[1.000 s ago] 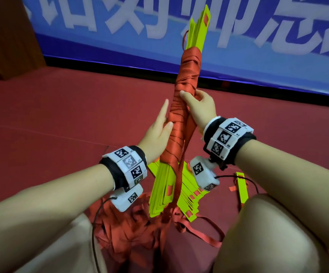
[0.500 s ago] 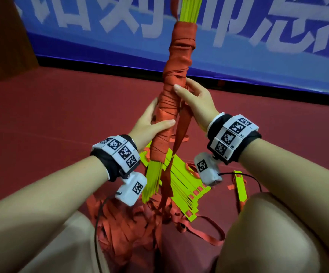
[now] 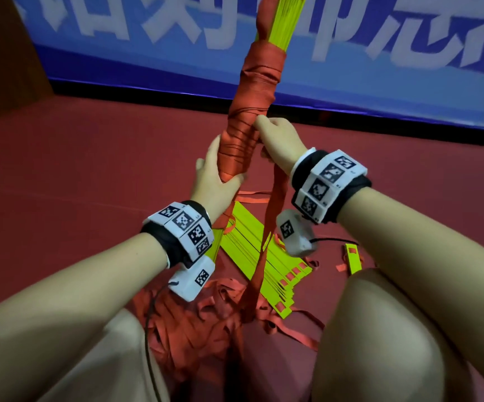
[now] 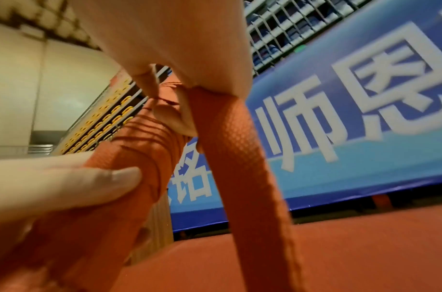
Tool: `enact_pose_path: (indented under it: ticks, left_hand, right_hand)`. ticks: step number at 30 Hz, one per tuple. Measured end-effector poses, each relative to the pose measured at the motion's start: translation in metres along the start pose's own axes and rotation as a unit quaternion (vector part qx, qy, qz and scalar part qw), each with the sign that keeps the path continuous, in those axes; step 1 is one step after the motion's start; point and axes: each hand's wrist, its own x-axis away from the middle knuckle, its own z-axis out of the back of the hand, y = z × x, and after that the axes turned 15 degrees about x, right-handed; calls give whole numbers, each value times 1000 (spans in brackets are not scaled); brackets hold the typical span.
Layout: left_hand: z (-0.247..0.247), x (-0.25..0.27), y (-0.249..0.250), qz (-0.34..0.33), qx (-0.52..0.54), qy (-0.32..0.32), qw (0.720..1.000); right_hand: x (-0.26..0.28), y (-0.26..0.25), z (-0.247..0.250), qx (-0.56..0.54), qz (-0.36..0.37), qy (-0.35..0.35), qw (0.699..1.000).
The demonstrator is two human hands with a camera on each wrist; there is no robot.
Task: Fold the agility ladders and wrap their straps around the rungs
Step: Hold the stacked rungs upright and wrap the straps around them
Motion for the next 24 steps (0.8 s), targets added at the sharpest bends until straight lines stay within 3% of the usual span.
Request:
enact_pose_path:
  ticks: [3, 9, 15, 20, 22, 24]
  left_hand:
    - [5, 0, 0, 4, -4, 8, 1000]
    - [10, 8, -6, -1, -45, 6, 999]
    - [23, 3, -11, 22, 15, -77, 997]
    - [26, 4, -11, 72, 39, -159, 984]
    - [21, 9, -9, 96, 79, -157, 980]
    - [15, 12, -11, 84, 69, -113, 988]
  right_hand:
    - [1, -1, -6, 23, 55, 2, 998]
    - [-8, 5, -32, -108, 4, 62, 992]
    - [-13, 10, -12, -268, 39, 27, 962]
    - [-16, 19, -3, -312, 44, -28, 949]
    - [-13, 23, -1, -301, 56, -56, 950]
    - [-11, 26, 3, -258, 67, -72, 961]
